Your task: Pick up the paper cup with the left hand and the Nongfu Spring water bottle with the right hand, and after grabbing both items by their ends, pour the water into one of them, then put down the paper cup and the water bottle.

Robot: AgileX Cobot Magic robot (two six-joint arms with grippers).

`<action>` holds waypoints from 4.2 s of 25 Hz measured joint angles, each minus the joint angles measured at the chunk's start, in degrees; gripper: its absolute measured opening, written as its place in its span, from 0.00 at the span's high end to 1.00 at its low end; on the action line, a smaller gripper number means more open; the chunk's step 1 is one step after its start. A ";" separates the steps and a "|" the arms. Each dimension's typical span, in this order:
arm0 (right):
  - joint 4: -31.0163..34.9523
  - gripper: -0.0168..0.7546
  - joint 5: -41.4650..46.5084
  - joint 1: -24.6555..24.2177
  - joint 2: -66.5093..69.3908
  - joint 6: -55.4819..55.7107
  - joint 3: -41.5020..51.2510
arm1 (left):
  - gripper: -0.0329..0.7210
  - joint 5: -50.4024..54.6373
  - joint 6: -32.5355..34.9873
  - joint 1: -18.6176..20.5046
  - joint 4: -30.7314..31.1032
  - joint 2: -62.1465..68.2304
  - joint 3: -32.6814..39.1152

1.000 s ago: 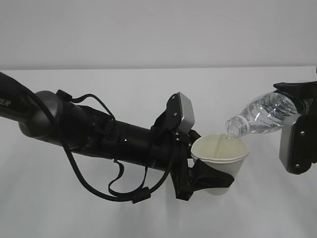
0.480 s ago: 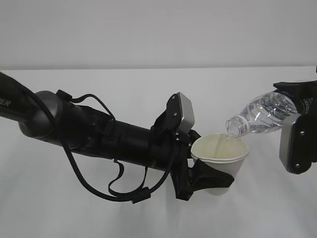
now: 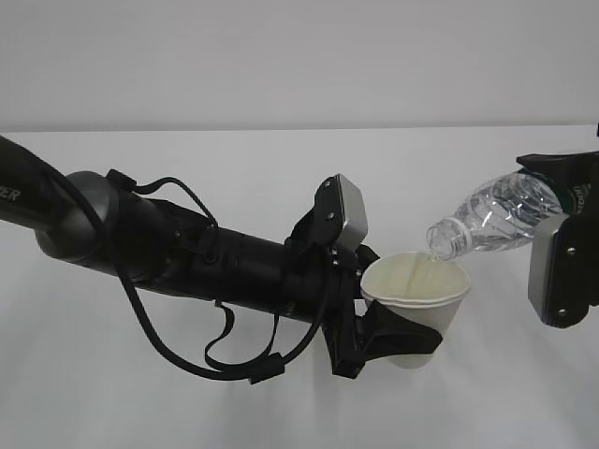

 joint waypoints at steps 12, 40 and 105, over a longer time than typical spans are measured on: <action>0.00 0.41 0.00 0.00 0.00 -0.37 0.00 | 0.38 0.00 0.00 0.00 0.00 0.00 0.00; -0.26 0.41 -0.10 0.00 0.00 -1.59 0.00 | 0.38 0.00 0.00 0.00 0.00 0.00 0.00; -0.79 0.41 -0.18 0.00 0.00 -2.75 -0.48 | 0.39 0.00 -0.02 0.00 0.00 0.11 0.00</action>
